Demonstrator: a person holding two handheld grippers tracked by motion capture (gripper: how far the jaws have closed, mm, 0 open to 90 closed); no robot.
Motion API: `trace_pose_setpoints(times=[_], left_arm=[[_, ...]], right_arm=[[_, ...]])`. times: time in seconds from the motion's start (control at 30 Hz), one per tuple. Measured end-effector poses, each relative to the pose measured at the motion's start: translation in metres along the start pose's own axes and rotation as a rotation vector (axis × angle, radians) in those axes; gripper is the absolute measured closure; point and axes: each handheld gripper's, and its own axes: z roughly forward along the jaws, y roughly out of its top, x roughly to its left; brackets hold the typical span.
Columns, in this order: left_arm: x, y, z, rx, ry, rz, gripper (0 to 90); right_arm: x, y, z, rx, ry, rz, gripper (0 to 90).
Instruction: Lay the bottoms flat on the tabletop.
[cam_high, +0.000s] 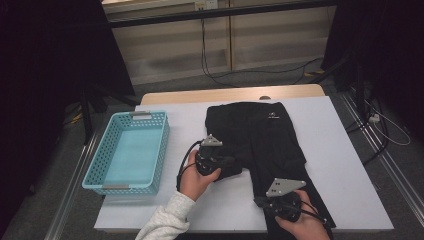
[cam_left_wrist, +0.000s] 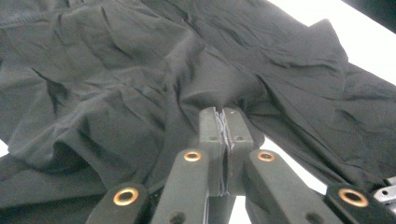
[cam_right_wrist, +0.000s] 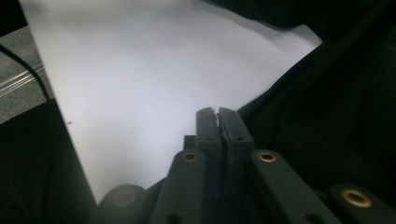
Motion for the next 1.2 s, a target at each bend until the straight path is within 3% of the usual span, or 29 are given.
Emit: trace_pose_setpoints(times=[0.13, 0.27, 0.3, 0.4, 0.57, 0.67, 0.83, 0.93, 1.2], left_arm=[[-0.001, 0.000, 0.000, 0.000, -0.001, -0.001, 88.4], [0.000, 0.000, -0.001, 0.001, -0.001, -0.001, 88.3], [0.001, 0.000, -0.001, 0.004, -0.001, 0.000, 88.3], [0.001, 0.000, 0.000, 0.005, 0.000, -0.001, 88.4], [0.001, 0.000, 0.000, 0.011, 0.000, 0.002, 88.3], [0.001, -0.001, 0.001, 0.012, 0.002, 0.001, 88.4], [0.000, 0.000, 0.001, 0.010, 0.001, 0.002, 88.4], [-0.001, -0.001, 0.001, 0.011, 0.000, 0.004, 88.4], [-0.003, 0.000, 0.002, 0.018, -0.010, 0.007, 88.4]], right_arm=[[-0.010, 0.003, -0.011, -0.039, -0.059, 0.030, 69.7], [-0.035, 0.001, -0.036, -0.101, -0.178, 0.100, 59.3], [-0.041, -0.001, -0.041, -0.103, -0.225, 0.105, 57.6], [-0.061, -0.014, -0.055, -0.113, -0.313, 0.166, 56.8], [-0.086, -0.038, -0.063, -0.074, -0.405, 0.258, 56.7], [-0.096, -0.048, -0.063, -0.062, -0.404, 0.321, 57.3], [-0.097, -0.052, -0.057, -0.038, -0.392, 0.313, 68.0], [-0.099, -0.053, -0.059, -0.043, -0.348, 0.320, 88.3], [-0.093, -0.061, -0.074, -0.031, -0.323, 0.352, 89.6]])
